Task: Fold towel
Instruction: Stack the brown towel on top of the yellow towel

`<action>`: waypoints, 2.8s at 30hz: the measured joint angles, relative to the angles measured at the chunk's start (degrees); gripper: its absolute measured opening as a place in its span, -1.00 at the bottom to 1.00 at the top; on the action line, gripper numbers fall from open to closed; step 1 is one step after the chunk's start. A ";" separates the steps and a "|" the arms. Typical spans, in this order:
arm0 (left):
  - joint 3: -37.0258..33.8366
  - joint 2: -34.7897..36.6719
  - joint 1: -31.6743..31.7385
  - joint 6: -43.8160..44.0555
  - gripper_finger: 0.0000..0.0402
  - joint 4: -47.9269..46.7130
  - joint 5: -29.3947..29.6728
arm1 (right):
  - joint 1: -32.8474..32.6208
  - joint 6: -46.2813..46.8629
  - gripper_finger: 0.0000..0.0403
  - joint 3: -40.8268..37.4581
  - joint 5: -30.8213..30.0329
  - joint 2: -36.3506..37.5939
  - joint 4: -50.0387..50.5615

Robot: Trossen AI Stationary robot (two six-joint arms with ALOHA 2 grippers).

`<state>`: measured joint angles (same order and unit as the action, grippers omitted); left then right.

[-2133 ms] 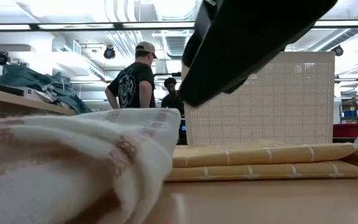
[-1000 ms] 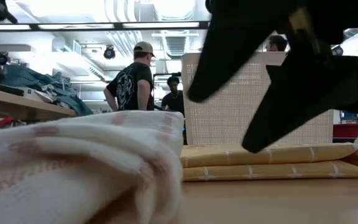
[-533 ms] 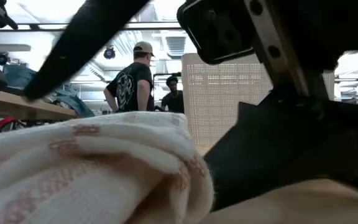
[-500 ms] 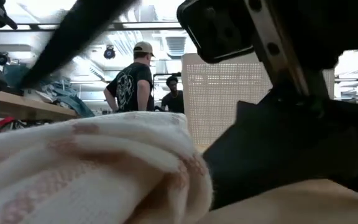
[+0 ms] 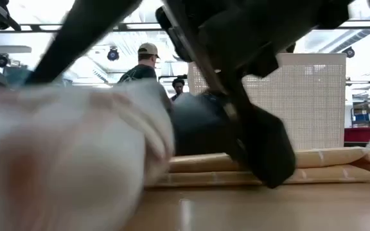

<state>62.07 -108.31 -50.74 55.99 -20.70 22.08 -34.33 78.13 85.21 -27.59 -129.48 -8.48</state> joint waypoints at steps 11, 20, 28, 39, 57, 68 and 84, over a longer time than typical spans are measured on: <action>0.40 0.99 -0.63 -1.17 -0.82 0.63 2.15 | 0.31 -10.43 -0.93 0.57 1.48 1.69 -2.20; 5.42 8.08 -0.68 -4.76 -0.82 -10.22 10.25 | 1.60 -18.13 -0.97 3.36 2.11 8.94 9.72; 11.96 14.53 -0.74 -4.40 -0.82 -25.09 24.36 | 4.25 -24.45 -0.98 5.42 2.07 15.76 21.63; 15.14 17.68 -0.34 -9.46 -0.82 -29.84 33.44 | 5.32 -23.49 -0.98 5.40 -5.00 22.99 41.76; 13.81 17.68 1.48 -8.85 -0.82 -31.90 34.42 | 8.11 -20.59 -0.98 4.38 -4.13 24.14 53.62; 9.61 17.63 3.96 -5.96 -0.82 -31.80 34.39 | 7.58 -14.08 -0.87 -1.18 -1.66 24.06 54.69; 7.47 16.23 9.62 -6.96 -0.82 -28.75 25.14 | 6.26 -8.55 -0.03 -1.88 12.15 22.88 68.63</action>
<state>69.54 -92.08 -41.13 49.03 -49.45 47.22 -28.07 69.57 83.33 -15.44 -106.61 60.15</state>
